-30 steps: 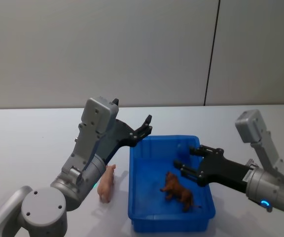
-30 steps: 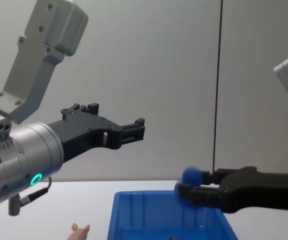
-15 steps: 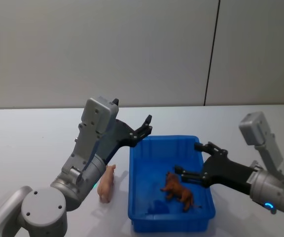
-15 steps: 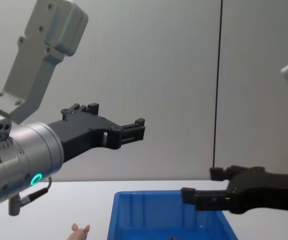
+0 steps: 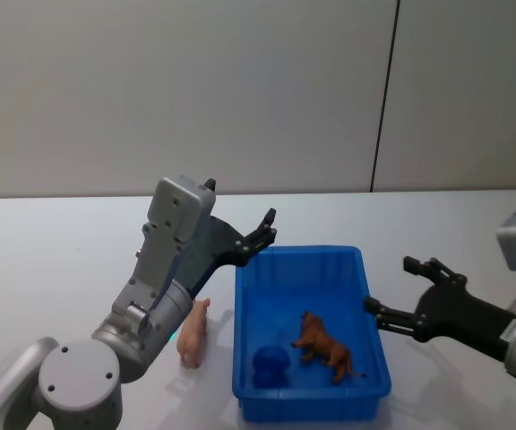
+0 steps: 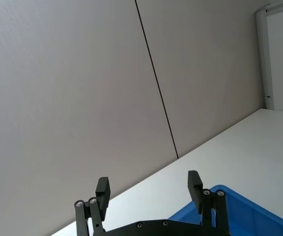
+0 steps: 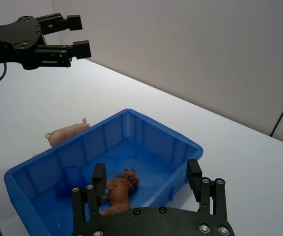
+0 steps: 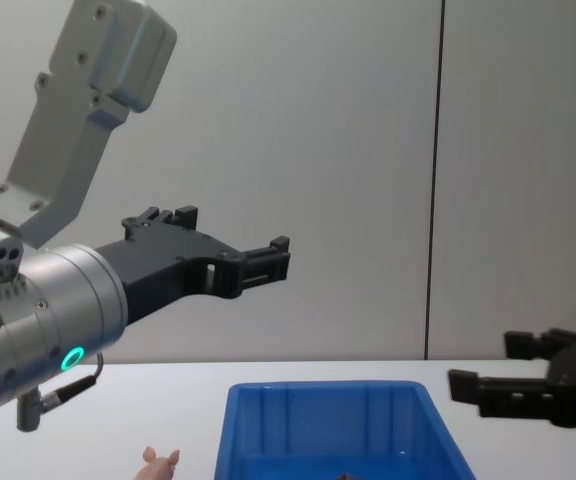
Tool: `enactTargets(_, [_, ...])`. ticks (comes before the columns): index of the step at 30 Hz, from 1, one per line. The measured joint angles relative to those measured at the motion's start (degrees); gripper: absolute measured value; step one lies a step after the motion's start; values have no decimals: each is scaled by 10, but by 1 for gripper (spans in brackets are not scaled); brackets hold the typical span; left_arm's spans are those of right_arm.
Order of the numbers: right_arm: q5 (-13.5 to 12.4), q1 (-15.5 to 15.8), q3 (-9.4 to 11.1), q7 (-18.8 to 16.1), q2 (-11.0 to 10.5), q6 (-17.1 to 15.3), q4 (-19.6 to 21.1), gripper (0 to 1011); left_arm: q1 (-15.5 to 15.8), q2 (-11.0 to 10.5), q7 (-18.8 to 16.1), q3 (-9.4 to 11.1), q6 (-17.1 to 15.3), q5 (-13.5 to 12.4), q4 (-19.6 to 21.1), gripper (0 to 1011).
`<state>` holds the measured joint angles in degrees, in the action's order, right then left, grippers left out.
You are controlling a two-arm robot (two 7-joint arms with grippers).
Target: Pick up the two dolls from the table and place them into the box.
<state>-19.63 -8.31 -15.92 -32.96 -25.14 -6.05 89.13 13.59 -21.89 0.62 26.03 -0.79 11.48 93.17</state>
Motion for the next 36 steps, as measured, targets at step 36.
enactTargets(36, [-32,36,21,16,-38,13,22,1001,-126,-87,-93,-12,-50,74,85,1001])
